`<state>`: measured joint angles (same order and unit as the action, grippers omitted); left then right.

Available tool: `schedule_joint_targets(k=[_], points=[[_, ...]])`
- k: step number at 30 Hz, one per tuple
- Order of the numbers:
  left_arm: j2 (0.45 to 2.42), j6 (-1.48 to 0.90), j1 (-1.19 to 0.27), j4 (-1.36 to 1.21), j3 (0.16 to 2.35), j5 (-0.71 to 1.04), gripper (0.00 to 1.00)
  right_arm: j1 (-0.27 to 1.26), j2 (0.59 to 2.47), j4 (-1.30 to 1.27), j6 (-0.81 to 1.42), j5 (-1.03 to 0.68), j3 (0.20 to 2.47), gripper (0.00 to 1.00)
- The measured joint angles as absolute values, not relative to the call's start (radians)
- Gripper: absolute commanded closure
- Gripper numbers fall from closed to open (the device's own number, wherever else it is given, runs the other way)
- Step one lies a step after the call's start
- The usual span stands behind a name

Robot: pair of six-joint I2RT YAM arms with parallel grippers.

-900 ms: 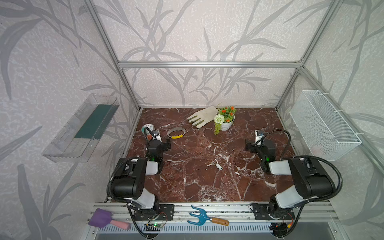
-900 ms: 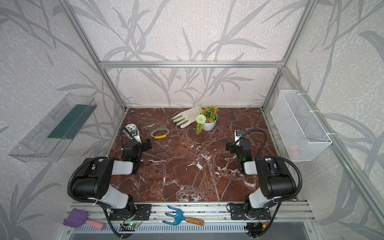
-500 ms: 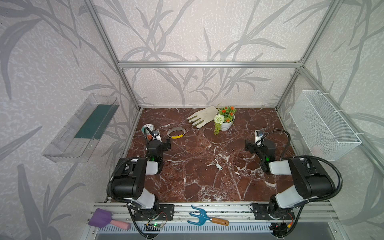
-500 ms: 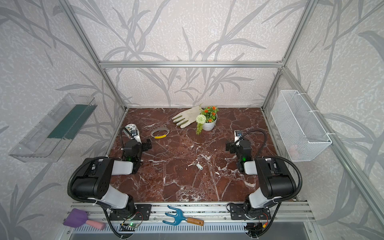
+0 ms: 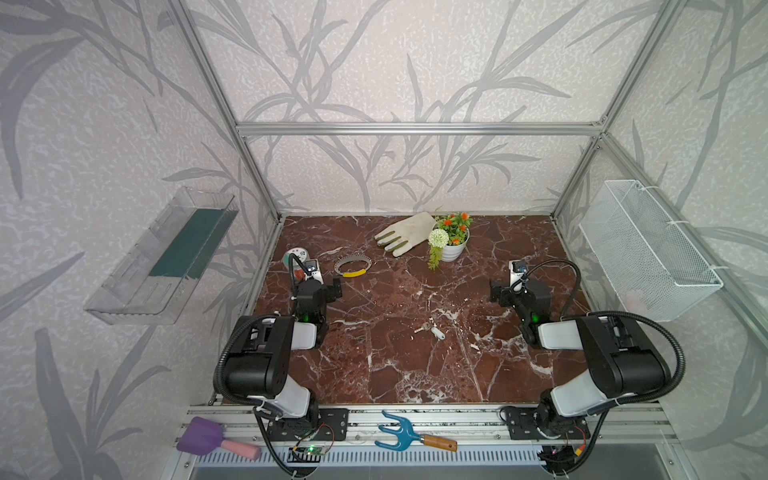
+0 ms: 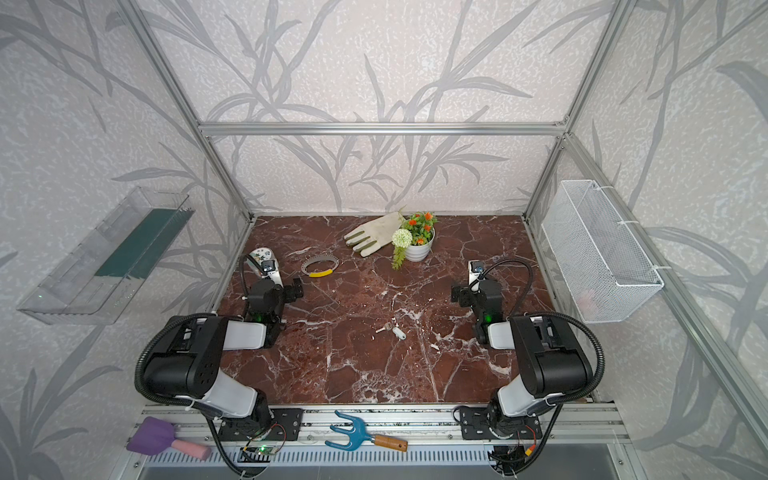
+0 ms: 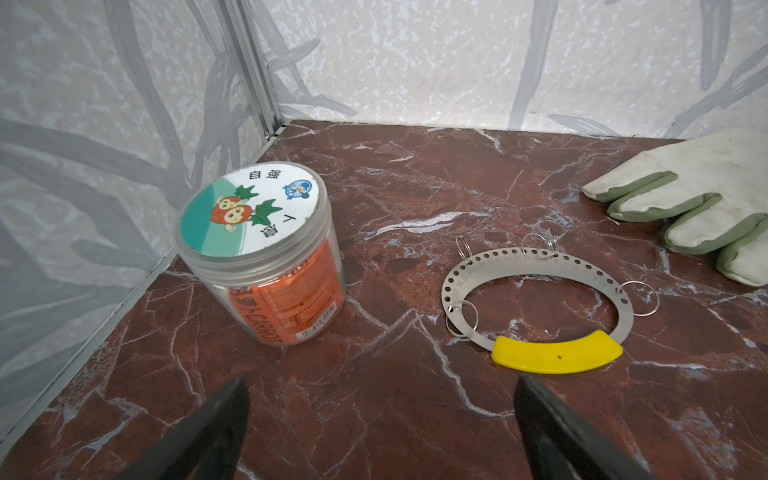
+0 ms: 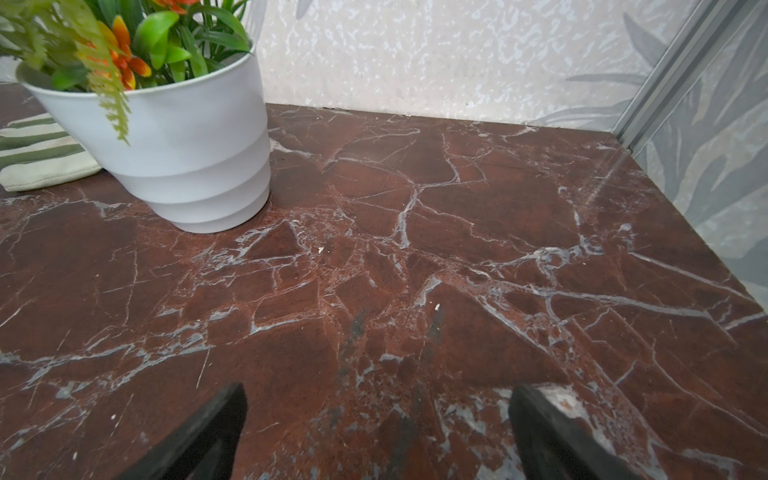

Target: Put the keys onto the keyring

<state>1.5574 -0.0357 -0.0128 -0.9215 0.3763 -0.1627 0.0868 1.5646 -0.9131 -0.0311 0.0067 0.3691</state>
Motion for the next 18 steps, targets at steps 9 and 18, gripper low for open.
schedule_joint_targets(k=[9,18], points=[[1.557,-0.036,-0.013,-0.921,0.376,-0.163,0.01,0.087,1.565,-0.913,-0.031,0.007,0.369,0.01],[1.557,-0.041,0.001,-0.914,0.376,-0.158,0.01,0.087,1.565,-0.912,-0.031,0.007,0.369,0.01]])
